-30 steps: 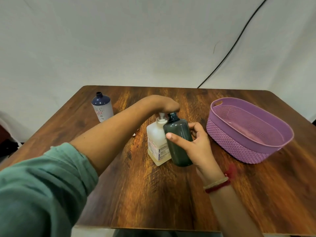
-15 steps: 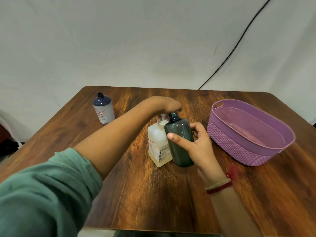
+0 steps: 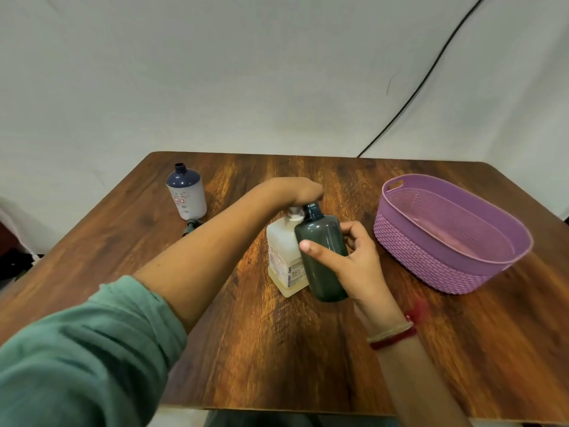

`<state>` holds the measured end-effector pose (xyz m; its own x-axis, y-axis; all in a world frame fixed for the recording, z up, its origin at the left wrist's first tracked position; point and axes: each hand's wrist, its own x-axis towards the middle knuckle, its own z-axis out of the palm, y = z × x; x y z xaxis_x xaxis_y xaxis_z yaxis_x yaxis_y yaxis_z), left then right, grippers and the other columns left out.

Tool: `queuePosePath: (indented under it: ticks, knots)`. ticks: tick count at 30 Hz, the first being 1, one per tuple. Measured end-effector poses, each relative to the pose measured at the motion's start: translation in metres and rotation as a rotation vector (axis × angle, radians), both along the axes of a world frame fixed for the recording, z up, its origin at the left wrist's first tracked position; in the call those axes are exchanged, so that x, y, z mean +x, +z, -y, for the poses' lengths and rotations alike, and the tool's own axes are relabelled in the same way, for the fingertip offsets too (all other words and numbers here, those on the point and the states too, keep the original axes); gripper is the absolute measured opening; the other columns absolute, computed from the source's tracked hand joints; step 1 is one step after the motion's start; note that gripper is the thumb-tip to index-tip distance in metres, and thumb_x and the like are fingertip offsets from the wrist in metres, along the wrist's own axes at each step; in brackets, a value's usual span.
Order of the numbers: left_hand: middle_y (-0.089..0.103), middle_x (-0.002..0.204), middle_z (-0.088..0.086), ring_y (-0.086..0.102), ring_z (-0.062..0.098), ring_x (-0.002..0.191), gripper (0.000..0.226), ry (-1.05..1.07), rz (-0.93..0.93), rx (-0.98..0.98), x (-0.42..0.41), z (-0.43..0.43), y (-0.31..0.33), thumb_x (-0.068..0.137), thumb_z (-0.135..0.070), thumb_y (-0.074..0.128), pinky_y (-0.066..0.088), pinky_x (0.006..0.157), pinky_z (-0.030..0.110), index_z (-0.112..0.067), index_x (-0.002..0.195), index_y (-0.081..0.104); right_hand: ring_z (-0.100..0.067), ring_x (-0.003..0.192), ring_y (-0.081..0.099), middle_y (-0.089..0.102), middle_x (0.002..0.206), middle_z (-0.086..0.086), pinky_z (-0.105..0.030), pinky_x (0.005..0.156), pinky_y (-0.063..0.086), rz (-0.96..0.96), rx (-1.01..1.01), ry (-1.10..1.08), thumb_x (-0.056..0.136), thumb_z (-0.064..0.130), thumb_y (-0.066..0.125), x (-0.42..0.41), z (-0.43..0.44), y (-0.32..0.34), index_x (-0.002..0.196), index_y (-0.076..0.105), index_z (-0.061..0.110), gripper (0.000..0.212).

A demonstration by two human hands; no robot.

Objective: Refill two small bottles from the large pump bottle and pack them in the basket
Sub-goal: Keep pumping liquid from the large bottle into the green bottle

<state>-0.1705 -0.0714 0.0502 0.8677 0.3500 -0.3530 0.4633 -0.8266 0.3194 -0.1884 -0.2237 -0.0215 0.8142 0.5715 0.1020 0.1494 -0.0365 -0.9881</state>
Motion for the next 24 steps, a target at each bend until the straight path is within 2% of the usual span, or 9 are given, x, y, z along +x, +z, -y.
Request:
queuePosePath:
  ticks: [2, 5, 8, 10, 12, 15, 17, 20, 24]
  knots:
    - [0.053, 0.117, 0.012, 0.05, 0.016, 0.078, 0.038, -0.005, 0.012, -0.005, -0.002, 0.002, 0.0, 0.104, -0.018, 0.025, 0.039, 0.076, 0.027, -0.002, 0.13, 0.047, -0.011, 0.096, 0.06, 0.063, 0.101, 0.005, -0.027, 0.076, 0.051, -0.016, 0.006, -0.007, 0.043, 0.049, 0.08, -0.002, 0.0, 0.0, 0.092, 0.055, 0.025, 0.061]
    - [0.053, 0.121, 0.015, 0.057, 0.026, 0.099, 0.042, -0.004, 0.001, -0.046, 0.001, 0.002, 0.007, 0.104, -0.025, 0.024, 0.043, 0.077, 0.028, -0.003, 0.131, 0.048, -0.011, 0.097, 0.06, 0.062, 0.102, 0.005, -0.029, 0.078, 0.052, -0.01, 0.01, -0.004, 0.042, 0.05, 0.078, -0.002, 0.001, 0.003, 0.092, 0.053, 0.026, 0.061]
    - [0.054, 0.109, 0.011, 0.057, 0.021, 0.087, 0.042, 0.025, 0.043, -0.059, 0.0, -0.001, 0.009, 0.104, -0.031, 0.027, 0.045, 0.069, 0.025, -0.003, 0.121, 0.053, -0.01, 0.097, 0.06, 0.062, 0.102, 0.005, -0.03, 0.079, 0.052, 0.01, 0.005, 0.011, 0.042, 0.052, 0.078, 0.0, 0.001, 0.006, 0.092, 0.053, 0.027, 0.061]
    - [0.051, 0.108, 0.007, 0.052, 0.019, 0.093, 0.041, 0.002, 0.056, -0.047, 0.001, -0.002, 0.005, 0.104, -0.025, 0.026, 0.042, 0.083, 0.029, -0.001, 0.124, 0.052, -0.01, 0.097, 0.06, 0.062, 0.103, 0.005, -0.031, 0.079, 0.052, 0.014, 0.002, 0.011, 0.042, 0.053, 0.078, 0.0, 0.002, 0.004, 0.093, 0.053, 0.027, 0.063]
    - [0.051, 0.11, 0.009, 0.047, 0.019, 0.096, 0.038, -0.01, 0.04, -0.015, 0.001, -0.001, -0.002, 0.103, -0.018, 0.026, 0.039, 0.086, 0.031, -0.001, 0.122, 0.053, -0.009, 0.095, 0.06, 0.062, 0.102, 0.005, -0.027, 0.075, 0.051, 0.013, 0.001, 0.006, 0.041, 0.052, 0.078, 0.0, 0.002, 0.001, 0.093, 0.053, 0.026, 0.063]
    - [0.052, 0.109, 0.011, 0.049, 0.019, 0.089, 0.034, -0.023, 0.0, -0.002, 0.002, -0.002, 0.0, 0.103, -0.02, 0.025, 0.039, 0.08, 0.03, -0.006, 0.112, 0.054, -0.006, 0.091, 0.06, 0.062, 0.098, 0.008, -0.02, 0.069, 0.048, -0.005, 0.025, 0.003, 0.043, 0.049, 0.078, -0.002, 0.001, 0.0, 0.092, 0.053, 0.026, 0.06]
    - [0.055, 0.111, 0.012, 0.056, 0.02, 0.083, 0.038, -0.027, -0.023, -0.012, 0.004, -0.003, 0.006, 0.104, -0.025, 0.025, 0.043, 0.072, 0.028, -0.003, 0.116, 0.054, -0.005, 0.091, 0.06, 0.061, 0.098, 0.009, -0.021, 0.069, 0.047, -0.006, 0.034, 0.01, 0.044, 0.048, 0.078, -0.002, 0.0, 0.002, 0.093, 0.052, 0.026, 0.059]
    - [0.056, 0.117, 0.014, 0.06, 0.025, 0.092, 0.036, -0.082, -0.04, 0.01, 0.008, -0.005, 0.007, 0.104, -0.022, 0.026, 0.044, 0.063, 0.023, -0.002, 0.119, 0.051, -0.008, 0.093, 0.061, 0.062, 0.1, 0.005, -0.026, 0.073, 0.051, 0.01, 0.043, 0.01, 0.045, 0.048, 0.079, 0.0, 0.0, 0.004, 0.095, 0.053, 0.023, 0.061]
    - [0.055, 0.093, 0.006, 0.051, 0.017, 0.077, 0.034, -0.098, -0.058, 0.066, 0.004, -0.005, -0.003, 0.101, -0.014, 0.031, 0.043, 0.069, 0.023, 0.001, 0.122, 0.053, -0.009, 0.093, 0.062, 0.063, 0.099, 0.005, -0.025, 0.073, 0.05, 0.022, 0.026, 0.011, 0.044, 0.049, 0.085, 0.001, 0.0, -0.003, 0.094, 0.054, 0.024, 0.063]
